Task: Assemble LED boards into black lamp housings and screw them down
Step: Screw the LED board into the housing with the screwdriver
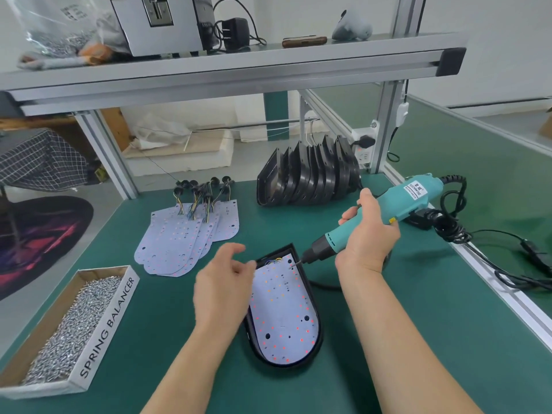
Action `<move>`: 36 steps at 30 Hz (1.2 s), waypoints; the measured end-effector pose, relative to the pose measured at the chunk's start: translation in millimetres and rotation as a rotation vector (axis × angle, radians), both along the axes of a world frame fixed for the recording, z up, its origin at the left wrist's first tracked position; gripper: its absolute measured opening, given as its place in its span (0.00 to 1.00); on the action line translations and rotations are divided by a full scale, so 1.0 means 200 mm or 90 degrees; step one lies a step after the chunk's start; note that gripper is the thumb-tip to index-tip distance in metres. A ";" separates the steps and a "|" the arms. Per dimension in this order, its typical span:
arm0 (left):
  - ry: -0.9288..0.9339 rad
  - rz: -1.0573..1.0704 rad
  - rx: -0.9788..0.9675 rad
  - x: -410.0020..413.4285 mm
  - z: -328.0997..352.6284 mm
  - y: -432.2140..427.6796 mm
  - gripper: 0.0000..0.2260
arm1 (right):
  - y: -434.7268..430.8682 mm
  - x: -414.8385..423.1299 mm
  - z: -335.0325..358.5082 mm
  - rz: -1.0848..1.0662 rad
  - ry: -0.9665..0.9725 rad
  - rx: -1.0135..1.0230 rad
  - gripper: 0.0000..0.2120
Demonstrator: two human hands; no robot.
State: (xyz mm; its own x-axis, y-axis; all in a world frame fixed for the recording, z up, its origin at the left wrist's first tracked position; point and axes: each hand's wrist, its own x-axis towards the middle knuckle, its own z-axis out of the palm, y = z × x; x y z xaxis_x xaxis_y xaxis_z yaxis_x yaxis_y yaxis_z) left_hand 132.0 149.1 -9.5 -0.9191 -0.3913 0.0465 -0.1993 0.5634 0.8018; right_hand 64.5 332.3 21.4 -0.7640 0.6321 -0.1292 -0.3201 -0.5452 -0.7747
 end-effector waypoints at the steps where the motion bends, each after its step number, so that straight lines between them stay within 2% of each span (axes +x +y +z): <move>1: -0.021 0.023 -0.053 0.01 -0.01 -0.04 0.17 | 0.00 0.00 0.01 0.002 0.009 0.003 0.14; 4: -0.115 -0.050 0.003 0.03 -0.06 -0.04 0.29 | 0.00 -0.01 0.03 0.005 0.037 0.022 0.11; 6: -0.143 -0.093 0.022 0.01 -0.08 0.01 0.31 | 0.00 -0.02 0.04 0.005 0.055 0.041 0.11; 10: -0.122 -0.118 0.033 -0.04 -0.07 0.11 0.24 | 0.00 -0.02 0.05 0.003 0.092 0.126 0.11; 13: -0.101 -0.175 -0.092 -0.07 -0.08 0.16 0.22 | 0.00 -0.03 0.04 0.003 0.115 0.216 0.12; 16: -0.161 -0.190 -0.147 -0.08 -0.08 0.16 0.16 | -0.01 -0.04 0.02 0.005 0.117 0.278 0.13; 21: -0.176 -0.206 -0.160 -0.09 -0.09 0.14 0.15 | -0.06 -0.04 -0.01 0.035 0.131 0.337 0.13; 27: -0.172 -0.218 -0.165 -0.09 -0.10 0.12 0.15 | -0.08 -0.07 -0.03 0.034 0.130 0.354 0.19; 36: -0.169 -0.233 -0.177 -0.09 -0.10 0.12 0.16 | -0.09 -0.08 -0.04 0.046 0.119 0.372 0.19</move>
State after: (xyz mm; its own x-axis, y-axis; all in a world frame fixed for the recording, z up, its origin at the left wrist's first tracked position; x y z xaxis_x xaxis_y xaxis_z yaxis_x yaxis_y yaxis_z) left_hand 113.8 173.2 -29.9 -0.9874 -0.0489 -0.1507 -0.1261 0.8183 0.5608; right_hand 47.6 315.0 12.5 -0.7841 0.5031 0.3634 -0.4577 -0.0734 -0.8861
